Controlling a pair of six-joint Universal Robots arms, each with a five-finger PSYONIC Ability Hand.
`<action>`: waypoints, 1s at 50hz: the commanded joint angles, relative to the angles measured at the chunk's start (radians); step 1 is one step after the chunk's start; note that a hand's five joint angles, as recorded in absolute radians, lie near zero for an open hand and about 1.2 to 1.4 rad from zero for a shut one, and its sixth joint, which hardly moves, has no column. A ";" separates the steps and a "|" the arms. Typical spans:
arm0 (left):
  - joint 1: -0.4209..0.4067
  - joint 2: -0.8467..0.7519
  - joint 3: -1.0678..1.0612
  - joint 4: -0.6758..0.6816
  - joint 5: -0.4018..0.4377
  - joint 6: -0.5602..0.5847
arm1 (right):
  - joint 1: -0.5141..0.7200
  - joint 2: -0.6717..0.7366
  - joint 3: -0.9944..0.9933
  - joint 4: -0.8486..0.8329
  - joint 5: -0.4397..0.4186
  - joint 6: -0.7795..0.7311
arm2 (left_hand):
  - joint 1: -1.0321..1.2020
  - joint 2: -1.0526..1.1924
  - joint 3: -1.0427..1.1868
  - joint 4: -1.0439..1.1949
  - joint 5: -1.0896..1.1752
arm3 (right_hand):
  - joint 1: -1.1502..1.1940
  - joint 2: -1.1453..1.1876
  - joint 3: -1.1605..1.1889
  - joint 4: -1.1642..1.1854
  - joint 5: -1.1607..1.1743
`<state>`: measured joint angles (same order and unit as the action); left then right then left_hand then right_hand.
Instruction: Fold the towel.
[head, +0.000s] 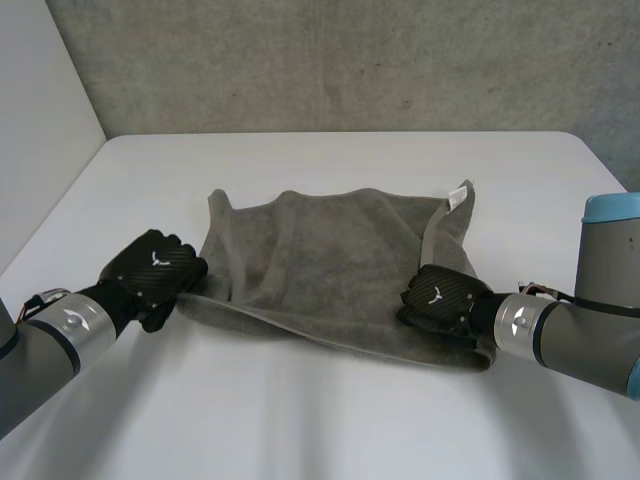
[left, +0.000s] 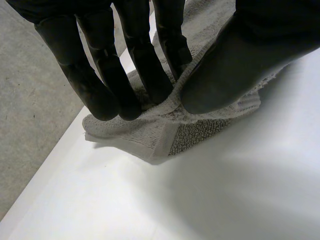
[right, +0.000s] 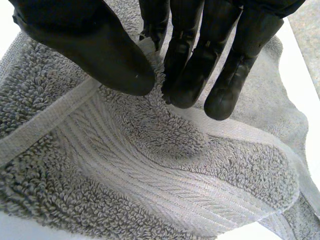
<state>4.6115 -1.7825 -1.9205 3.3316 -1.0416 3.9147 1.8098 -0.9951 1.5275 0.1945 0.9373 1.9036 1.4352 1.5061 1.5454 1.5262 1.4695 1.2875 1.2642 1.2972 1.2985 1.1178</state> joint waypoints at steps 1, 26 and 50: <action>0.001 0.000 0.000 0.000 0.000 0.000 | -0.001 0.001 0.002 0.002 0.001 0.006 | -0.039 -0.110 -0.149 -0.130 -0.248 | 0.109 0.132 0.099 0.098 0.104; -0.045 0.000 0.704 0.019 -0.426 -0.463 | -0.029 -0.264 -0.466 -0.604 0.529 0.917 | -0.039 -0.110 -0.149 -0.130 -0.248 | 0.109 0.132 0.099 0.098 0.104; -0.003 0.228 0.314 0.005 -0.422 -0.518 | -0.115 -0.532 -0.125 -0.288 0.410 0.836 | -0.039 -0.110 -0.149 -0.130 -0.248 | 0.109 0.132 0.099 0.098 0.104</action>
<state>4.5888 -1.6690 -1.5621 3.3414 -1.4667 3.4028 1.7377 -1.4228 1.3532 -0.1390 1.3488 2.7370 1.4352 1.5214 1.5500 1.5263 1.4691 1.3189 1.2890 1.3364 1.3381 1.1668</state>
